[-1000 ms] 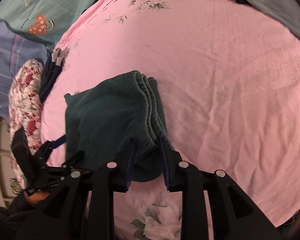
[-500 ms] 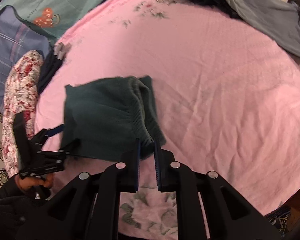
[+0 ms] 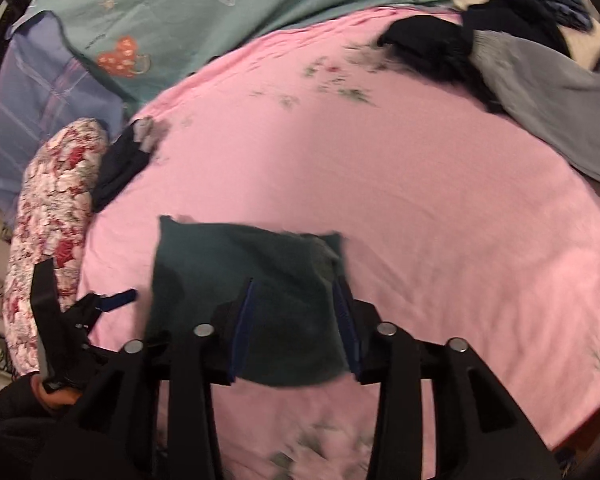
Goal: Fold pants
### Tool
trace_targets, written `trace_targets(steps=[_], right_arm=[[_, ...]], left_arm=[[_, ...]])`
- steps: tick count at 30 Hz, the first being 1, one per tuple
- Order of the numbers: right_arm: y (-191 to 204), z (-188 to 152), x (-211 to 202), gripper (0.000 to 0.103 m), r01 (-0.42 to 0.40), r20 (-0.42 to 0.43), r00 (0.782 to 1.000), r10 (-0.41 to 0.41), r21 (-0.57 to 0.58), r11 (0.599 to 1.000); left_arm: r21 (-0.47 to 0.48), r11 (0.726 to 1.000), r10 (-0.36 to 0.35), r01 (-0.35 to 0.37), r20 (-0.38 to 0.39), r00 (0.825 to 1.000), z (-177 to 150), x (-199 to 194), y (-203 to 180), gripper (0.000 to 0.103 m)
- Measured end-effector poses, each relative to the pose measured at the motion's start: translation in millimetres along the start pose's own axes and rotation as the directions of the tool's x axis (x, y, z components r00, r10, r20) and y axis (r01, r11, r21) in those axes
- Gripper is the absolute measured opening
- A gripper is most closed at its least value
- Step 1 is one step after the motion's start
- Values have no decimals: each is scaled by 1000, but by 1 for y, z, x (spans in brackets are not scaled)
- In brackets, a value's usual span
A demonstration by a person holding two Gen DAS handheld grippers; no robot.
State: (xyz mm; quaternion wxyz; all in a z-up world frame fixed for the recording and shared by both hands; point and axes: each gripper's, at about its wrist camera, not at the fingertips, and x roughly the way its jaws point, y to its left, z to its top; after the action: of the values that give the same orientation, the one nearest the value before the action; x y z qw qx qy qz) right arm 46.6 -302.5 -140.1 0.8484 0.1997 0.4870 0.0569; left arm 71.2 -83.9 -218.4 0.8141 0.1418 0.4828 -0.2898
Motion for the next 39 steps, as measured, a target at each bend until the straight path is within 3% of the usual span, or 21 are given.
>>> trace_targets(steps=[3,6,11,17,21,22,23,27,32,39], right_arm=[[10,7,27,33,-38,-25,999,37,-23,999],[-10,10,54,31,0,-69,998,1,5,1000],[-43,5,65,0,-1,-80,997,5,56,998],[-33,11,60,0,29,-97,995,-26,28,999],[-36,9,29,17,17,-51,999,-13,71,997],[-39,8,23,30,23,-39,999,-20,89,996],[-43,7,18,35,20,-29,999,-17,108,994],[-61,7,16,39,-8,-49,999,16,153,988],[-70,15,36,43,-25,-107,993,42,156,987],[-64,26,64,44,-61,-212,974,77,83,995]], left_arm=[[-21,1000,3,-4,-37,999,-5,12,5,97],[-84,996,-36,33,-38,999,-10,15,15,99],[-67,998,-21,19,-35,999,-11,13,15,101],[-101,995,22,-21,8,1000,-5,-11,32,100],[-160,987,20,-14,32,999,9,-15,55,100],[-182,983,12,-5,36,999,16,-12,61,100],[-194,981,6,2,38,999,21,-9,65,100],[-242,970,-31,40,39,999,47,9,74,100],[-219,975,-34,33,1,999,61,28,73,100],[-219,976,-31,15,-71,997,66,50,68,100]])
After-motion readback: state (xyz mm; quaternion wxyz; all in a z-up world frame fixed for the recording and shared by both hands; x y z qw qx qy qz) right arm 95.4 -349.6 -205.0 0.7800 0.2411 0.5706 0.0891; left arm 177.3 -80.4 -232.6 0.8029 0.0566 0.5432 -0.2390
